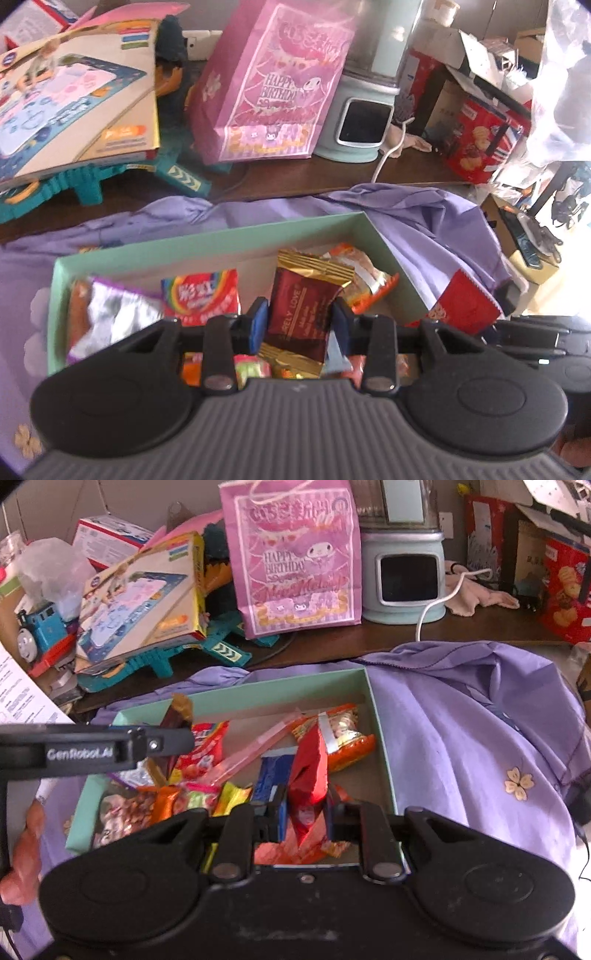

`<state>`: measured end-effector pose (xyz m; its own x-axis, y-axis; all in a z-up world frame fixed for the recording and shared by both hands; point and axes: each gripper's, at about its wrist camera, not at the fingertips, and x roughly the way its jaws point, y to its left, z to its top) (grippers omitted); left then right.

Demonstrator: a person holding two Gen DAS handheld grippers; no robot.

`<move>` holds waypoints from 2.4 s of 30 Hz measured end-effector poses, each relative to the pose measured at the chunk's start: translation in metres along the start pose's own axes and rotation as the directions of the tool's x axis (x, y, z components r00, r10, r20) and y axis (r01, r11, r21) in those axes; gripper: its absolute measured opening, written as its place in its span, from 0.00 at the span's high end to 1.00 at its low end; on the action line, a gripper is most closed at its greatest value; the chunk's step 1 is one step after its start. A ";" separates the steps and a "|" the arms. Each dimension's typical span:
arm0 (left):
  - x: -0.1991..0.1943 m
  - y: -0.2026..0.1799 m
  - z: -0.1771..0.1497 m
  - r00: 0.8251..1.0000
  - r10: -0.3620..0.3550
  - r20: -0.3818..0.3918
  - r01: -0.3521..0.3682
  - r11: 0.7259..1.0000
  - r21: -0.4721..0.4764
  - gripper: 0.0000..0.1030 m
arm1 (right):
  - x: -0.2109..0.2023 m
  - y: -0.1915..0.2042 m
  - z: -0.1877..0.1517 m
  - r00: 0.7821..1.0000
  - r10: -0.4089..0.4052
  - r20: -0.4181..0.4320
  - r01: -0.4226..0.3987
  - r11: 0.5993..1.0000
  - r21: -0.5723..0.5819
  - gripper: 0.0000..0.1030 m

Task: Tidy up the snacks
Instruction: 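Carry both snacks into the green box and open both grippers, then withdraw both grippers from the box, then grasp the yellow WINSUN bar with the right gripper while the left grasps the red foil packet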

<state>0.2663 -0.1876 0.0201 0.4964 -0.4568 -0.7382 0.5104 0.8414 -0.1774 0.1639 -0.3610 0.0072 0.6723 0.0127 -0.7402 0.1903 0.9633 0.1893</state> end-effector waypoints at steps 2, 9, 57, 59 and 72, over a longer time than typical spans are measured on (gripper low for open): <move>0.016 0.000 0.009 1.000 0.015 -0.012 -0.014 1.000 0.018 0.64 | 0.012 -0.005 0.006 1.000 0.000 -0.009 0.000 1.000 0.004 0.82; 0.047 0.000 0.019 0.995 0.101 -0.016 -0.101 0.995 0.013 0.07 | 0.030 -0.016 0.014 1.000 0.006 -0.004 -0.005 0.999 0.042 0.24; -0.046 -0.038 -0.151 0.991 0.037 -0.130 -0.035 0.999 0.014 0.00 | -0.010 -0.054 -0.120 0.981 -0.097 -0.165 0.093 0.995 -0.036 0.48; -0.049 -0.038 -0.155 0.991 0.032 -0.131 -0.029 0.999 0.021 0.00 | -0.018 -0.047 -0.122 0.983 -0.094 -0.158 0.089 0.995 -0.041 0.48; -0.108 -0.009 -0.231 0.984 0.017 -0.176 -0.005 0.998 0.068 0.00 | -0.064 0.027 -0.151 0.988 0.048 -0.144 -0.055 0.997 -0.046 0.48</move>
<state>0.0458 -0.0793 -0.0483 0.3740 -0.3844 -0.8440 0.5543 0.8223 -0.1289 0.0178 -0.2949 -0.0372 0.5707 0.0973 -0.8154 0.1198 0.9725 0.1999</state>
